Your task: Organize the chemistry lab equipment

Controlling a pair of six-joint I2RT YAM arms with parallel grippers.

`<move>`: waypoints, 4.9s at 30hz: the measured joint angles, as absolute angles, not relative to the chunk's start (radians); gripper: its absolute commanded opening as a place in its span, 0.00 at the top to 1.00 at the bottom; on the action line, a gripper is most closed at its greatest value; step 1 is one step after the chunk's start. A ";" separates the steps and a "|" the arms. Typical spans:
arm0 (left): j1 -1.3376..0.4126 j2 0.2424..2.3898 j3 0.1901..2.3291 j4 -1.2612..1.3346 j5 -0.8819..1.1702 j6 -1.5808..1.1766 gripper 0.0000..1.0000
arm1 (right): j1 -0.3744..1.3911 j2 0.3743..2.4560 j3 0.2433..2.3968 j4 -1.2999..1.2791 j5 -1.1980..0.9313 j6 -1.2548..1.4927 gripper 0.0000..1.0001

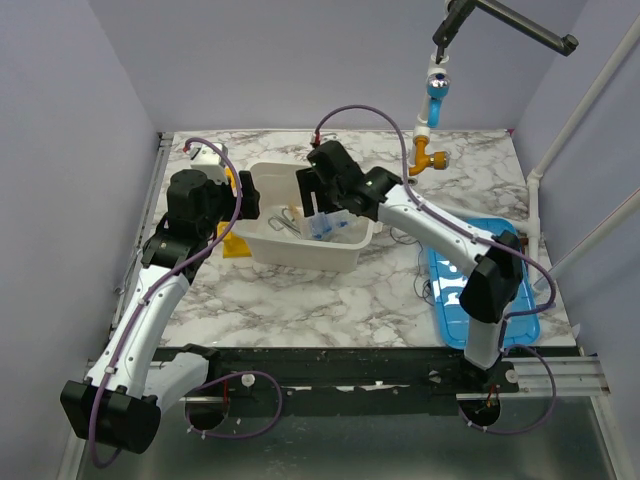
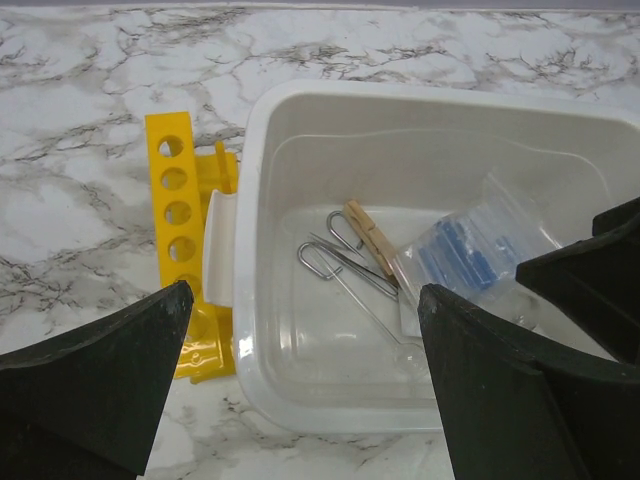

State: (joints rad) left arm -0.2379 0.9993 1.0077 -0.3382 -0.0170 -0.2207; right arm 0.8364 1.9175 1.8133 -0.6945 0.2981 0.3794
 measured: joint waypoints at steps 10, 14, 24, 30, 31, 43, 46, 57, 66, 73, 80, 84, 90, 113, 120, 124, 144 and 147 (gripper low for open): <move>-0.238 0.986 0.989 -0.340 0.035 -0.242 0.05 | 0.836 1.567 1.644 -0.745 0.317 0.422 0.15; -0.238 0.977 0.966 -0.353 0.038 -0.241 0.17 | 0.836 1.454 1.520 -0.799 0.362 0.473 0.13; -0.238 1.045 0.967 -0.413 0.005 -0.255 0.26 | 0.711 1.294 1.225 -0.871 0.439 0.568 0.13; -0.238 1.065 0.973 -0.438 -0.031 -0.256 0.34 | 0.612 1.267 1.129 -0.868 0.502 0.576 0.02; -0.238 1.073 0.976 -0.442 -0.036 -0.255 0.34 | 0.606 1.267 1.118 -0.863 0.515 0.576 0.01; -0.238 1.127 0.987 -0.476 -0.070 -0.256 0.35 | 0.557 1.381 1.037 -0.752 0.623 0.556 0.00; -0.238 1.138 0.994 -0.485 -0.072 -0.255 0.36 | 0.523 1.415 1.026 -0.714 0.627 0.539 0.00; -0.246 1.168 1.006 -0.513 -0.076 -0.254 0.59 | 0.495 1.494 1.013 -0.603 0.712 0.482 0.02; -0.249 1.171 1.008 -0.519 -0.096 -0.255 0.64 | 0.494 1.599 1.013 -0.540 0.804 0.470 0.06; -0.257 1.159 1.003 -0.520 -0.056 -0.282 0.64 | 0.494 1.666 1.013 -0.504 0.848 0.470 0.12; -0.263 1.102 0.951 -0.503 0.002 -0.331 0.64 | 0.494 1.699 1.007 -0.470 0.879 0.469 0.24; -0.265 1.080 0.922 -0.493 0.044 -0.361 0.64 | 0.494 1.721 0.998 -0.457 0.896 0.466 0.29; -0.266 1.060 0.887 -0.465 0.065 -0.384 0.62 | 0.490 1.738 0.992 -0.422 0.907 0.455 0.39; -0.284 0.867 0.857 -0.463 0.078 -0.361 0.15 | 0.491 1.558 0.963 -0.476 0.891 0.456 0.99; -0.284 0.815 0.867 -0.453 0.067 -0.320 0.06 | 0.490 1.354 0.964 -0.552 0.840 0.485 0.99; -0.286 0.791 0.891 -0.448 0.070 -0.298 0.05 | 0.490 1.246 0.975 -0.583 0.807 0.485 0.99; -0.738 0.919 1.016 -0.176 0.297 -0.411 0.05 | 0.490 1.011 1.160 -0.547 0.461 0.571 0.99; -0.843 1.051 1.069 -0.152 0.296 -0.440 0.05 | 0.490 0.985 1.140 -0.483 0.407 0.601 0.99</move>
State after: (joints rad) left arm -0.8433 1.0508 1.0687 -0.1516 0.2958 -0.4400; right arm 0.4896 0.9852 1.1400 -0.4831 0.4072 0.6006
